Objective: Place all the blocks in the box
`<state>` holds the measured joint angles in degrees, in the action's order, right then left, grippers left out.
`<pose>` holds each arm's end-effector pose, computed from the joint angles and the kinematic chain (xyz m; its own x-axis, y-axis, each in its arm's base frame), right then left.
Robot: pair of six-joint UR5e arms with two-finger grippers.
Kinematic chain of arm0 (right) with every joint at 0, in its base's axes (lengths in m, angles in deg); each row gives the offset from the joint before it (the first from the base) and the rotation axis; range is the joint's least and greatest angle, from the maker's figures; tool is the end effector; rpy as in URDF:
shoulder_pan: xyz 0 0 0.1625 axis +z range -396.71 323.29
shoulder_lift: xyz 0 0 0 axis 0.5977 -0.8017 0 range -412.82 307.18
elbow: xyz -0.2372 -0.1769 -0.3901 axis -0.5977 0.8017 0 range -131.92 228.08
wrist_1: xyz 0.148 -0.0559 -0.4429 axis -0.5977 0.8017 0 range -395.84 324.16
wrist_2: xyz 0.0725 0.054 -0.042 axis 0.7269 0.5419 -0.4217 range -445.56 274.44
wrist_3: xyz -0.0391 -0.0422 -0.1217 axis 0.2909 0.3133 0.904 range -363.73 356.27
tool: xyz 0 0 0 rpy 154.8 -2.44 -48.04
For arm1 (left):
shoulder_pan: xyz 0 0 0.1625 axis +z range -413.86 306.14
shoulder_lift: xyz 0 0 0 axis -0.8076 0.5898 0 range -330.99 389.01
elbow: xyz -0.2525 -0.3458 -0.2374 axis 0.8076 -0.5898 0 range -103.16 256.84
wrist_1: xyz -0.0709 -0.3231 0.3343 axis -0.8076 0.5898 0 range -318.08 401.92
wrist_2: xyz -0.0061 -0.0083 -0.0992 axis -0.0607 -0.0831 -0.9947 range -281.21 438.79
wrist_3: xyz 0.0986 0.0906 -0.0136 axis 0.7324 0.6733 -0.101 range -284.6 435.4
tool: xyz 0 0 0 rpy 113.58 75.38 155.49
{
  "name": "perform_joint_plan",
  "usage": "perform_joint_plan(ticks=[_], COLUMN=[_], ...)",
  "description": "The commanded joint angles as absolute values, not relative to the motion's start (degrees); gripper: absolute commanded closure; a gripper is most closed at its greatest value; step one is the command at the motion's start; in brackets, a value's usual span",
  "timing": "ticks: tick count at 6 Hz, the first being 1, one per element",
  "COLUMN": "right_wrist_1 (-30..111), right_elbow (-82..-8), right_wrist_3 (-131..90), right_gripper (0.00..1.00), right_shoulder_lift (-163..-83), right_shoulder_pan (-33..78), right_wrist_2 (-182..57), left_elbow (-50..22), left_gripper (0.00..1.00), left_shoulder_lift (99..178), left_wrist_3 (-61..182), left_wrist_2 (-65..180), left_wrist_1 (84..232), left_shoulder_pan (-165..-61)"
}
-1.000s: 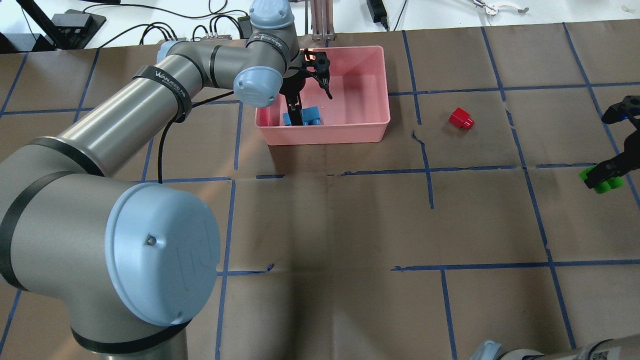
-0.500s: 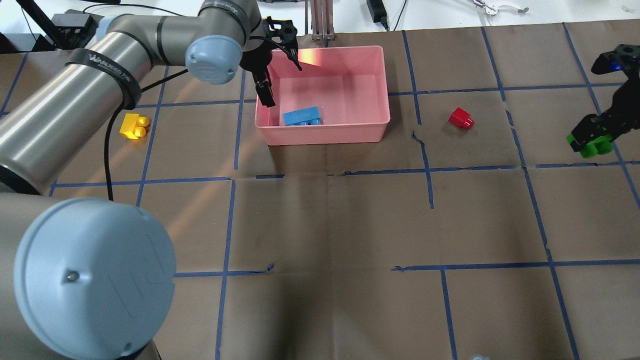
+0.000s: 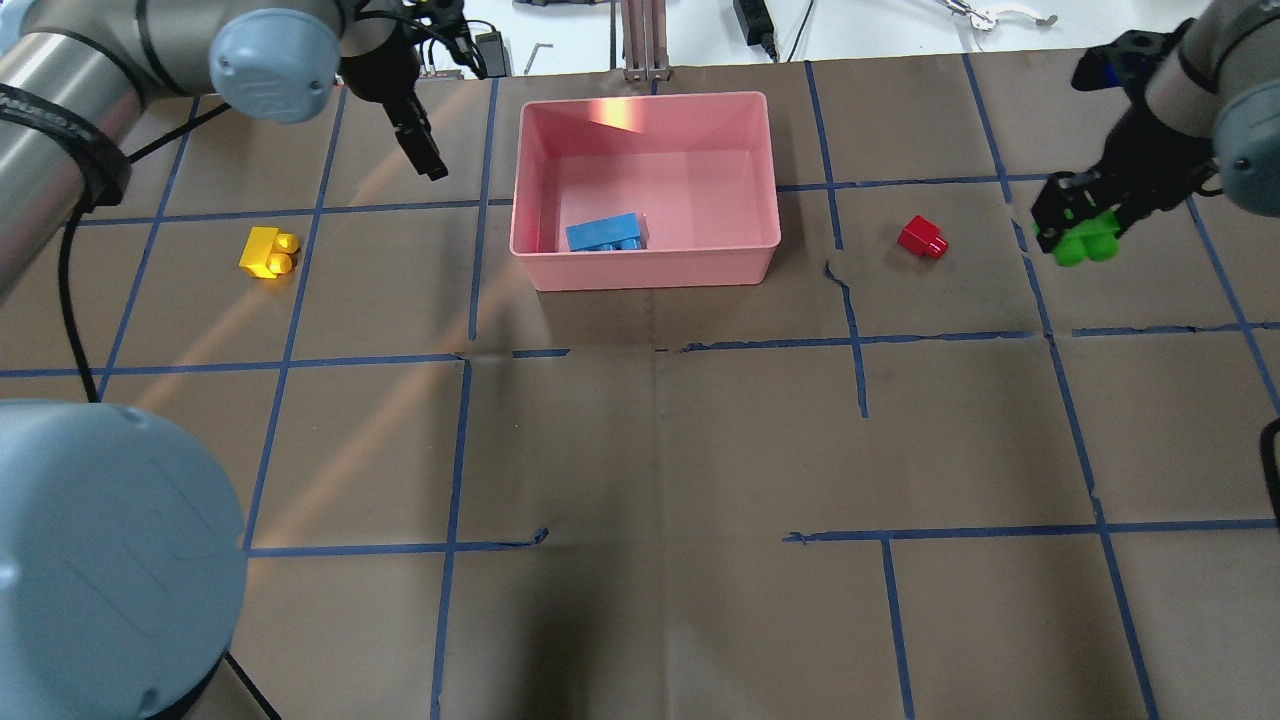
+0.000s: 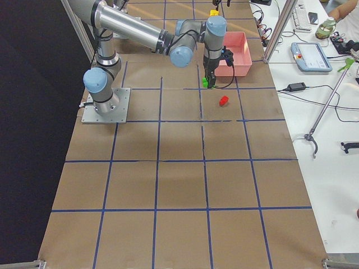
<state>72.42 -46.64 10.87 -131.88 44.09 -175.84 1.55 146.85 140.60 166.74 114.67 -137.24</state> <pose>0.0297 -0.6460 0.3915 -0.9955 -0.0936 0.0161 -0.0942 0.9946 -0.0428 -0.0476 -0.7878 0.3659 -0.5209 0.8521 -0.0504 0.8532 0.5179 -0.0626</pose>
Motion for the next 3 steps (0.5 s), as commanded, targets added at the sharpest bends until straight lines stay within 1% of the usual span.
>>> perform_joint_plan(ticks=[1,2,3], right_wrist_1=[72.53,72.53,72.53], right_elbow=[-39.43,-33.63,-28.09], right_wrist_3=[-6.19,-12.02,-14.43], right_gripper=[0.43,0.43,0.43], right_shoulder_lift=[-125.9,-120.2,-115.01], right_shoulder_pan=[56.75,62.03,64.43], right_wrist_2=[-175.83,-175.83,-175.74], left_elbow=[-4.0,-4.81,-4.73], left_gripper=[0.07,0.07,0.07], left_shoulder_lift=[146.25,147.38,150.18], left_wrist_3=[136.84,135.97,131.44], left_wrist_2=[166.95,166.77,167.03], left_wrist_1=[111.74,110.92,106.74], left_shoulder_pan=[-128.52,-125.26,-124.27])
